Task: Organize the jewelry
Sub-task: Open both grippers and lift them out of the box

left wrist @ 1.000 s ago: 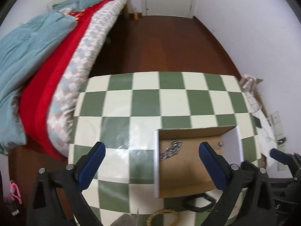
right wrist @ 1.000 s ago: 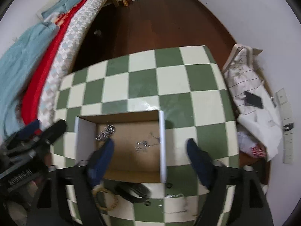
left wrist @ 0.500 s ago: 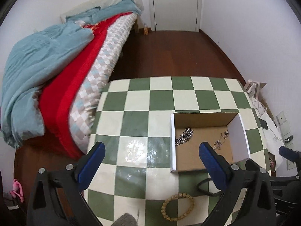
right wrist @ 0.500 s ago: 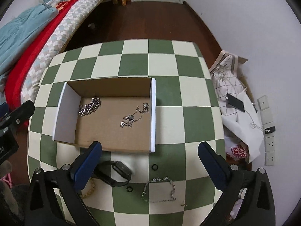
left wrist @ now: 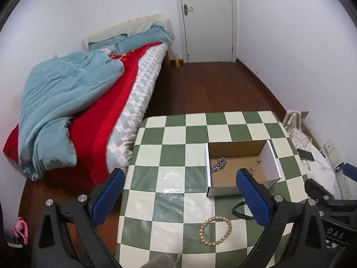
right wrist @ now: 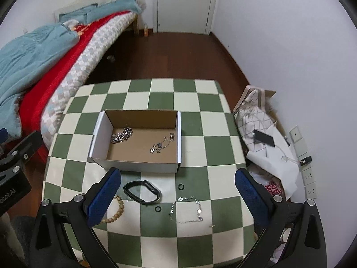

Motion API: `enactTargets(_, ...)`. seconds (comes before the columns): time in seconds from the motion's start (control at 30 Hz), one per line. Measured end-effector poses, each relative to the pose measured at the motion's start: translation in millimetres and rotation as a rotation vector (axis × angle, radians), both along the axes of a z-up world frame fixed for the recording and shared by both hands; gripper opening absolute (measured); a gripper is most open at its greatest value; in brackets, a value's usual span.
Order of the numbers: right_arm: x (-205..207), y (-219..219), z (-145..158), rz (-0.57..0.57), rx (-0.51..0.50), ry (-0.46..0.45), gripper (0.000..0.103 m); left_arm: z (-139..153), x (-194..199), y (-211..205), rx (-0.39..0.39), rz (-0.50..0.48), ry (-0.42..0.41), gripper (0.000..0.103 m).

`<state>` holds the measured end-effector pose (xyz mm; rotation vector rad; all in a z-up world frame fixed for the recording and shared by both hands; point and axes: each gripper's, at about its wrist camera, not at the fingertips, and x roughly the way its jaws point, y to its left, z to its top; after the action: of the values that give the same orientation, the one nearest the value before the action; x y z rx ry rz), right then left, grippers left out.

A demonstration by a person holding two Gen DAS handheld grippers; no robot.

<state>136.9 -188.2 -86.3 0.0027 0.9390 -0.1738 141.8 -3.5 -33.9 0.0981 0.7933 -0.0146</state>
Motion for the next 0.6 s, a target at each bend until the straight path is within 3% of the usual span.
enactTargets(0.2,-35,1,30,-0.012,0.006,-0.076,0.103,14,-22,11,-0.049,0.016,-0.021,0.102)
enactTargets(0.37,-61,-1,41,-0.008,0.074,-0.12,0.103,5,-40,19,-0.021,0.051,-0.024,0.102)
enactTargets(0.47,-72,-8,28,-0.019,0.122,-0.103,0.103,-16,-48,21,0.027,0.071,-0.023,0.102)
enactTargets(0.6,-78,-26,-15,-0.071,0.164,-0.036,0.102,-58,-48,20,0.073,0.08,0.025,0.102)
